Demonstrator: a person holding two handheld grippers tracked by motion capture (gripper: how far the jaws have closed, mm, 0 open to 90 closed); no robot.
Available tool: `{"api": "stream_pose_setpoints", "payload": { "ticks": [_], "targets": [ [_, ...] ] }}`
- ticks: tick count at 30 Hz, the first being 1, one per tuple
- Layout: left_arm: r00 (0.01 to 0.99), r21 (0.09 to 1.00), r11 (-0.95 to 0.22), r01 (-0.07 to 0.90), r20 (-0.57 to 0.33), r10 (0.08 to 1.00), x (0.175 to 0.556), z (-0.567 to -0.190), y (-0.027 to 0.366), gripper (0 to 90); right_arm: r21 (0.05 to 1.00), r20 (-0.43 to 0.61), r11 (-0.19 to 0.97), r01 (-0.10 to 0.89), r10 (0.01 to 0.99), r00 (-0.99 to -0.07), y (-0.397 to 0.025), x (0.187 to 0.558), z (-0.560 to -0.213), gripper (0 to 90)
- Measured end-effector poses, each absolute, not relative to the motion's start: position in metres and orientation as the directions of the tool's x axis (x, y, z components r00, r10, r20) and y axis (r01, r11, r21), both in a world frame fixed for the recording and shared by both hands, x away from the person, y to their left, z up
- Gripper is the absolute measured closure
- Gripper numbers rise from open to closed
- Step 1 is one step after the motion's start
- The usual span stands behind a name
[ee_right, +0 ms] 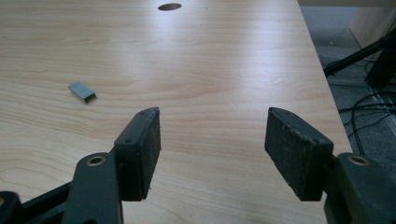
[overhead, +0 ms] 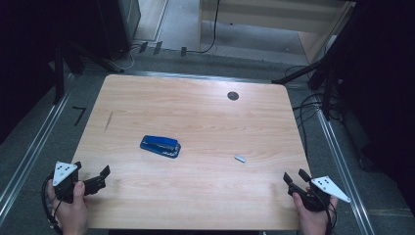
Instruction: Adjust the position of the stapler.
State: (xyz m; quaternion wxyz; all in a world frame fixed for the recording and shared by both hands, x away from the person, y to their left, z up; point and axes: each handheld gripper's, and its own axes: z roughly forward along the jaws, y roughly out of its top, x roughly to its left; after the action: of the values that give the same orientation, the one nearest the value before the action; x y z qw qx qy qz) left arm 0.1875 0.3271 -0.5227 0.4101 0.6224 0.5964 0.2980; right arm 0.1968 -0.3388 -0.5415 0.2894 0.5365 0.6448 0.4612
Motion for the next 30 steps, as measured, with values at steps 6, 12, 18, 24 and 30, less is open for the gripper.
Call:
{"api": "stream_pose_setpoints", "payload": {
  "ticks": [6,12,18,24,30],
  "targets": [
    [0.113,0.865,0.058,0.499,-0.131,0.985,0.187,-0.523,0.328,0.0,0.913,0.119,0.028,0.407,0.936,-0.331,-0.321,0.199,-0.523,35.7],
    [0.119,0.860,0.043,0.509,-0.121,0.985,0.189,-0.523,0.326,0.0,0.915,0.072,0.095,0.391,0.918,-0.390,-0.296,0.205,-0.505,35.5],
    [0.134,0.857,0.029,0.514,-0.114,0.984,0.190,-0.523,0.325,0.0,0.910,0.081,0.123,0.395,0.884,-0.461,-0.273,0.217,-0.490,35.5],
    [0.136,0.855,0.035,0.518,-0.123,0.983,0.190,-0.523,0.326,0.0,0.911,0.076,0.146,0.385,0.860,-0.504,-0.254,0.228,-0.482,35.5],
    [0.138,0.855,0.033,0.518,-0.122,0.983,0.191,-0.523,0.326,0.0,0.903,0.066,0.190,0.386,0.825,-0.561,-0.225,0.243,-0.477,35.6]
  ]
}}
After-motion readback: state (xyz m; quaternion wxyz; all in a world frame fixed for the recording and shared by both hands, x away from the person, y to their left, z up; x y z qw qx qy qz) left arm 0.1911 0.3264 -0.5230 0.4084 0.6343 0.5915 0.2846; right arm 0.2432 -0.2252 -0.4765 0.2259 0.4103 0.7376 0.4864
